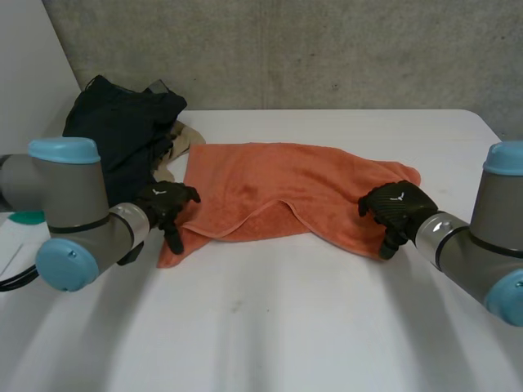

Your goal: Fold the laundry.

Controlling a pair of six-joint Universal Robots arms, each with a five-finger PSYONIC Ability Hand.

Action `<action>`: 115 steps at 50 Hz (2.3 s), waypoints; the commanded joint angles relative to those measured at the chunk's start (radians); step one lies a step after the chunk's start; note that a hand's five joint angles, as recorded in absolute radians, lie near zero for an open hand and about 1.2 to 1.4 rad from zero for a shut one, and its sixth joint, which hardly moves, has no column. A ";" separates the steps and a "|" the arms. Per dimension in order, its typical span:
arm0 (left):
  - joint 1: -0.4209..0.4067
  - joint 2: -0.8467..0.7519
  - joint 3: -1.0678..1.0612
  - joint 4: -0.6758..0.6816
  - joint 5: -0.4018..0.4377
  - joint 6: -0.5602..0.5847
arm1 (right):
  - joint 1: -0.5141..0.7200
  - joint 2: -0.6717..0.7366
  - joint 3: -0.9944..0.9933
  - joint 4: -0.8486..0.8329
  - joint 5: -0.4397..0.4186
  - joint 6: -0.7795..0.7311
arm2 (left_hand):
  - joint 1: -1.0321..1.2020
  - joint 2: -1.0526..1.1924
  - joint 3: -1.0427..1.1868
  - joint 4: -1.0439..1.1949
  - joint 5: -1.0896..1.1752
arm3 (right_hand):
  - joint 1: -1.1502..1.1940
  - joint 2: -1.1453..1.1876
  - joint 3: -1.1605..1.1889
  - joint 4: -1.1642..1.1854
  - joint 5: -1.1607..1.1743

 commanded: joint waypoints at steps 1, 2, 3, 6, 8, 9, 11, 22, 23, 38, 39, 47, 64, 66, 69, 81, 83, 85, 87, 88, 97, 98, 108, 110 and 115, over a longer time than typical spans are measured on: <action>-0.027 -0.048 0.070 -0.042 -0.010 -0.003 | 0.004 0.070 -0.037 -0.044 0.005 0.019 | 0.180 0.175 0.185 0.174 0.170 | 0.112 0.108 0.104 0.102 0.092; -0.030 -0.052 0.078 -0.042 -0.014 -0.004 | 0.004 0.078 -0.042 -0.043 0.005 0.020 | 0.207 0.201 0.212 0.201 0.197 | 0.115 0.111 0.107 0.105 0.095; -0.033 -0.057 0.084 -0.044 -0.019 -0.004 | 0.004 0.085 -0.043 -0.040 0.006 0.022 | 0.248 0.242 0.253 0.242 0.238 | 0.115 0.111 0.107 0.105 0.095; -0.043 -0.077 0.114 -0.045 -0.046 -0.004 | 0.004 0.101 -0.046 -0.027 0.016 0.023 | 0.462 0.456 0.467 0.456 0.452 | 0.123 0.120 0.116 0.114 0.104; -0.049 -0.083 0.134 -0.053 -0.069 -0.003 | 0.004 0.098 -0.039 -0.029 0.025 0.025 | 0.772 0.767 0.777 0.766 0.762 | 0.124 0.120 0.116 0.114 0.104; -0.050 -0.083 0.137 -0.056 -0.074 0.000 | 0.004 0.095 -0.036 -0.029 0.028 0.027 | 0.858 0.852 0.863 0.852 0.848 | 0.124 0.120 0.116 0.114 0.104; -0.053 -0.078 0.142 -0.056 -0.099 0.000 | 0.004 0.084 -0.020 -0.030 0.039 0.040 | 1.095 1.090 1.100 1.089 1.085 | 0.121 0.117 0.113 0.111 0.101; -0.079 0.015 0.096 -0.057 -0.148 0.003 | -0.002 -0.040 0.056 -0.021 0.054 0.089 | 1.096 1.091 1.101 1.090 1.086 | 0.132 0.129 0.125 0.123 0.113; -0.081 0.032 0.085 -0.054 -0.152 0.006 | -0.004 -0.055 0.072 -0.012 0.062 0.092 | 1.096 1.091 1.101 1.090 1.086 | 0.179 0.176 0.171 0.169 0.159; -0.095 0.113 0.050 -0.048 -0.160 0.028 | 0.002 -0.010 0.093 -0.032 0.069 0.091 | 1.096 1.091 1.101 1.090 1.086 | 0.247 0.244 0.239 0.238 0.228; -0.095 0.115 0.050 -0.048 -0.162 0.030 | 0.004 0.000 0.087 -0.039 0.069 0.091 | 1.096 1.091 1.101 1.090 1.086 | 0.241 0.238 0.233 0.232 0.222; -0.095 0.127 0.039 -0.048 -0.168 0.028 | 0.016 0.096 0.011 -0.101 0.086 0.080 | 1.096 1.091 1.101 1.090 1.086 | 0.253 0.249 0.245 0.243 0.233; -0.098 0.310 -0.045 -0.129 -0.183 0.137 | -0.136 -0.080 -0.036 0.072 0.019 -0.002 | 1.096 1.091 1.101 1.090 1.086 | 0.861 0.858 0.853 0.851 0.841; -0.095 0.339 -0.068 -0.168 -0.189 0.181 | -0.176 -0.114 -0.049 0.193 -0.036 -0.071 | 1.096 1.091 1.101 1.090 1.086 | 0.861 0.858 0.853 0.851 0.841; -0.089 0.393 -0.119 -0.257 -0.197 0.281 | -0.238 -0.125 -0.091 0.455 -0.121 -0.245 | 1.096 1.091 1.101 1.090 1.086 | 0.861 0.858 0.853 0.851 0.841; -0.127 0.391 -0.234 -0.430 -0.204 0.513 | -0.332 -0.108 -0.167 0.907 -0.027 -0.742 | 1.096 1.091 1.101 1.090 1.086 | 0.861 0.858 0.853 0.851 0.841; -0.133 0.353 -0.191 -0.400 -0.221 0.510 | -0.315 -0.092 -0.203 0.849 -0.027 -0.695 | 1.096 1.091 1.101 1.090 1.086 | 0.861 0.858 0.853 0.851 0.841; -0.138 0.328 -0.139 -0.370 -0.234 0.504 | -0.300 -0.085 -0.232 0.807 -0.029 -0.655 | 1.096 1.091 1.101 1.090 1.086 | 0.861 0.858 0.853 0.851 0.841; -0.139 0.295 -0.044 -0.315 -0.247 0.496 | -0.272 -0.073 -0.295 0.722 -0.035 -0.589 | 1.096 1.091 1.101 1.090 1.086 | 0.861 0.858 0.853 0.851 0.841; -0.139 0.284 -0.007 -0.292 -0.249 0.494 | -0.263 -0.065 -0.319 0.688 -0.035 -0.564 | 1.096 1.091 1.101 1.090 1.086 | 0.861 0.858 0.853 0.851 0.841; -0.139 0.143 0.456 -0.065 -0.209 0.484 | -0.193 -0.014 -0.575 0.327 -0.014 -0.267 | 1.096 1.091 1.101 1.090 1.086 | 0.861 0.858 0.853 0.851 0.841; -0.144 0.117 0.507 -0.068 -0.203 0.482 | -0.180 -0.017 -0.571 0.332 0.006 -0.236 | 1.096 1.091 1.101 1.090 1.086 | 0.674 0.671 0.667 0.665 0.655; -0.165 0.098 0.406 -0.150 -0.284 0.462 | -0.177 -0.189 -0.222 0.438 0.011 -0.110 | 1.096 1.091 1.101 1.090 1.086 | -0.032 -0.035 -0.040 -0.041 -0.051; -0.159 0.095 0.372 -0.111 -0.283 0.459 | -0.176 -0.233 -0.105 0.410 -0.027 -0.086 | 1.096 1.091 1.101 1.090 1.086 | -0.047 -0.050 -0.054 -0.056 -0.066; -0.147 0.084 0.338 -0.050 -0.281 0.458 | -0.153 -0.298 0.116 0.347 -0.099 -0.056 | 1.096 1.091 1.101 1.090 1.086 | -0.029 -0.032 -0.037 -0.039 -0.049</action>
